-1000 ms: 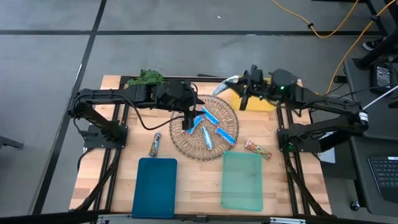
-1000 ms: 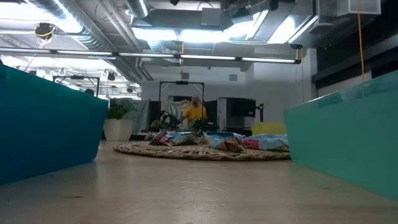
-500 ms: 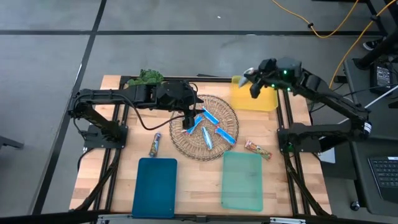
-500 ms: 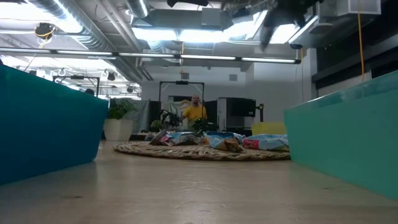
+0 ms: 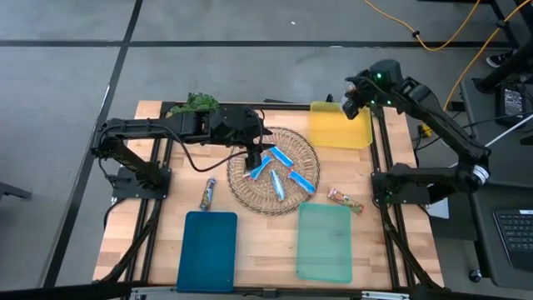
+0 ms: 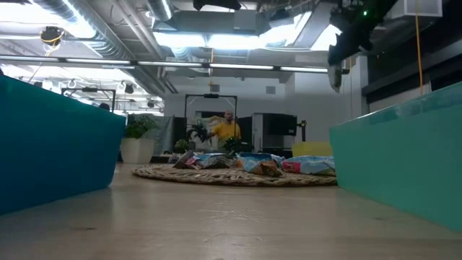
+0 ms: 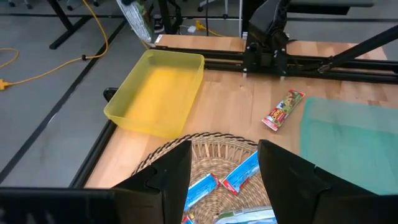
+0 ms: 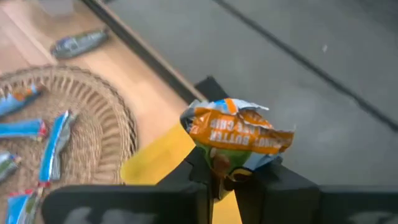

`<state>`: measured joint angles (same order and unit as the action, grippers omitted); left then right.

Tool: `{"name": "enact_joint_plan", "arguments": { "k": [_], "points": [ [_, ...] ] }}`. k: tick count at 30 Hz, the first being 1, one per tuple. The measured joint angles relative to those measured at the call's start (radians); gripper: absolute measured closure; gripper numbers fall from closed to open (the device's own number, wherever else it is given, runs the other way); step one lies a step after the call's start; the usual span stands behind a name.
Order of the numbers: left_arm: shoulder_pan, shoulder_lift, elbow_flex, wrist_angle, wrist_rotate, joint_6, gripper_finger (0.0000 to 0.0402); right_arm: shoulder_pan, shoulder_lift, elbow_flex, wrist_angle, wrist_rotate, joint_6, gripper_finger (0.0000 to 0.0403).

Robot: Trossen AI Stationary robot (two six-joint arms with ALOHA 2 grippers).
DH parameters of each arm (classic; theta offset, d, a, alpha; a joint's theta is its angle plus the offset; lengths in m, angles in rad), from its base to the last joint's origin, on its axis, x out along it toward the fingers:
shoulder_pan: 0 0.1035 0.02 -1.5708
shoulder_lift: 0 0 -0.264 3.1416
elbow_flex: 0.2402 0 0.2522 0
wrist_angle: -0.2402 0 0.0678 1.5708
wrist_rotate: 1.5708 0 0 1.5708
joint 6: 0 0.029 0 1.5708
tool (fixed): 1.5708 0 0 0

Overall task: Pick and place Granola Bars by type
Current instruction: Put the yellow granola bar into the yellow bin

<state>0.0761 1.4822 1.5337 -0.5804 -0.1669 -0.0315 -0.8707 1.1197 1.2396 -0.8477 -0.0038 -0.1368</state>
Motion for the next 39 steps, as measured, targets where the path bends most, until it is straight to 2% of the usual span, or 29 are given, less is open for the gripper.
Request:
{"name": "enact_joint_plan", "arguments": {
  "k": [6, 14, 20, 27, 34, 39],
  "points": [
    [0.001, 0.000, 0.000, 0.000, 0.000, 0.000, 0.0224, -0.083, 0.074, -0.001, -0.046, -0.036, -0.048, 0.0346],
    [0.004, 0.000, 0.000, 0.000, -0.026, -0.008, 0.0224, -0.142, 0.222, -0.001, -0.062, -0.115, -0.112, 0.0361],
    [0.004, 0.000, 0.000, 0.000, -0.025, -0.008, 0.0224, -0.154, 0.339, -0.002, -0.062, -0.179, -0.132, 0.0356],
    [0.004, 0.000, 0.001, 0.000, -0.024, -0.011, 0.0224, -0.154, 0.442, -0.002, -0.060, -0.183, -0.136, 0.0364],
    [0.004, 0.000, 0.001, 0.000, -0.023, -0.018, 0.0224, -0.154, 0.525, -0.002, -0.058, -0.185, -0.135, 0.0348],
    [0.004, 0.000, 0.001, 0.000, -0.025, -0.018, 0.0224, -0.154, 0.573, -0.002, -0.061, -0.210, -0.137, 0.0356]
  ]
}}
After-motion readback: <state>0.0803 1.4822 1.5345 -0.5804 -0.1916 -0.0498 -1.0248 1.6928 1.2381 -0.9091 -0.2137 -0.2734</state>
